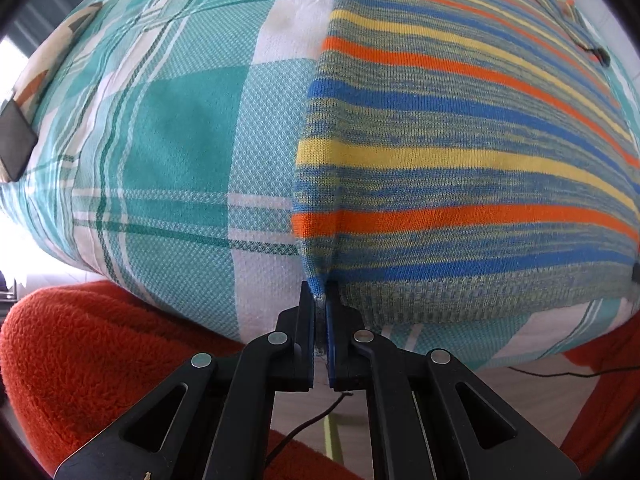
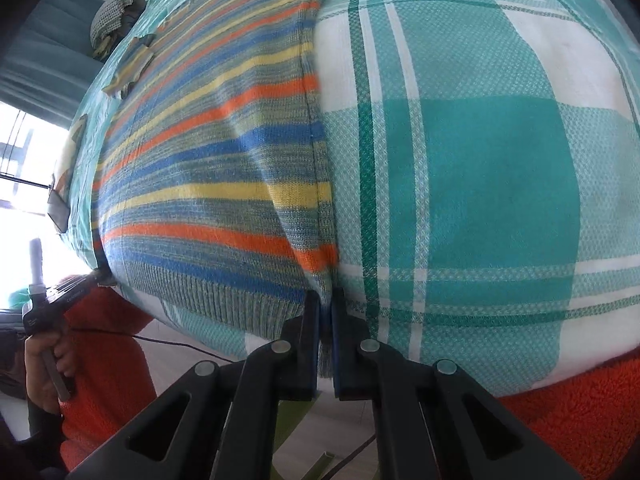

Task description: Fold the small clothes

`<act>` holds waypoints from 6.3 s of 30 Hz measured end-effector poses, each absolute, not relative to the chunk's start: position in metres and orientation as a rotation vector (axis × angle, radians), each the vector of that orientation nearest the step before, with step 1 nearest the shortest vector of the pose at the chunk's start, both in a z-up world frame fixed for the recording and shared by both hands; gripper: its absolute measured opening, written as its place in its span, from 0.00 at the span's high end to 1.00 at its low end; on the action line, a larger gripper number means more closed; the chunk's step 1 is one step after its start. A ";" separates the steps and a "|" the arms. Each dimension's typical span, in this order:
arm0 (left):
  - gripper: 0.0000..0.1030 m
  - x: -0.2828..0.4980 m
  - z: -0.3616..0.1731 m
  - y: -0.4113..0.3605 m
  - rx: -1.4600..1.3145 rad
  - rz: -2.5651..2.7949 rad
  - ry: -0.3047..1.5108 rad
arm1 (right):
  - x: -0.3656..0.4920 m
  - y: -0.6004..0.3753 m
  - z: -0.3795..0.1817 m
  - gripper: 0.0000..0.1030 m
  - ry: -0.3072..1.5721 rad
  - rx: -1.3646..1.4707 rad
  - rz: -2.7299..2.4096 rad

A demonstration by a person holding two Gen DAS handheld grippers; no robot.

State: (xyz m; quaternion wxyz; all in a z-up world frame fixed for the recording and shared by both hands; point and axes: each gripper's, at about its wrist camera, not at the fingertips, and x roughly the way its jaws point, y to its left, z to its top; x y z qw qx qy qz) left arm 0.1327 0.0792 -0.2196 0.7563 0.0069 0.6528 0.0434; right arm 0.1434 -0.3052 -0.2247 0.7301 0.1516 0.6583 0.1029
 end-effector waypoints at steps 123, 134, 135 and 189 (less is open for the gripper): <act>0.82 0.376 -0.191 0.039 0.302 -0.211 1.149 | 0.146 -0.351 -0.162 0.41 1.007 0.455 0.238; 0.96 0.374 -0.110 0.276 -0.487 0.330 0.933 | 0.150 -0.351 -0.168 0.41 0.965 0.471 0.246; 0.97 0.371 -0.116 0.290 -0.488 0.384 0.946 | 0.151 -0.349 -0.169 0.41 0.969 0.469 0.248; 0.08 0.230 -0.191 0.214 -0.299 0.278 1.001 | 0.153 -0.400 -0.149 0.31 0.848 0.269 -0.150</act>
